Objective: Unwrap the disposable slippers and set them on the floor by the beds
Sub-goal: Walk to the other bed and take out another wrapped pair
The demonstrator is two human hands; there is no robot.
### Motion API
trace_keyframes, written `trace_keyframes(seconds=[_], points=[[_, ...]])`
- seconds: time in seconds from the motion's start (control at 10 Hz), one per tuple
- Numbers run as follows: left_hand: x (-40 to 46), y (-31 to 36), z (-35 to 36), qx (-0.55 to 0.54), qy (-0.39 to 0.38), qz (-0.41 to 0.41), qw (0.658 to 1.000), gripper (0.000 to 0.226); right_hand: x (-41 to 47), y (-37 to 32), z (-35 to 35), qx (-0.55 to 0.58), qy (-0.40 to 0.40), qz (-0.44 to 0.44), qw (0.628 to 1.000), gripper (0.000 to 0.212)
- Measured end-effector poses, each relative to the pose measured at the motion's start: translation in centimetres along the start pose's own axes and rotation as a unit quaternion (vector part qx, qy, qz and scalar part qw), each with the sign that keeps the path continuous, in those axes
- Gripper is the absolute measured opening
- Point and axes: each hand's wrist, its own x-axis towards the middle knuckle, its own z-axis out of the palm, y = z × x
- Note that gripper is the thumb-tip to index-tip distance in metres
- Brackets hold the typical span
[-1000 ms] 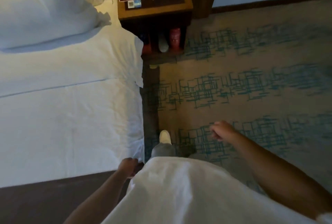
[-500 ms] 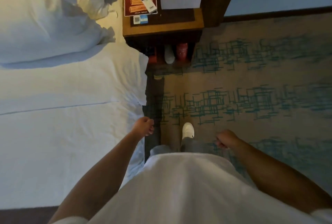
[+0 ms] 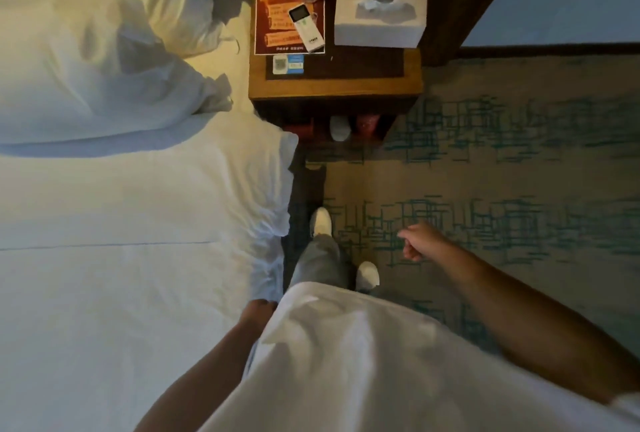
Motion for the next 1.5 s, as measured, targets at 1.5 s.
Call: trace_keyframes(seconds=[1.5], points=[[42.8,26.7,4.8,0.059,0.173,0.290,0.939,0.022,45.4,-9.8,2.8,-0.198,-0.007,-0.086,0.976,0.015]])
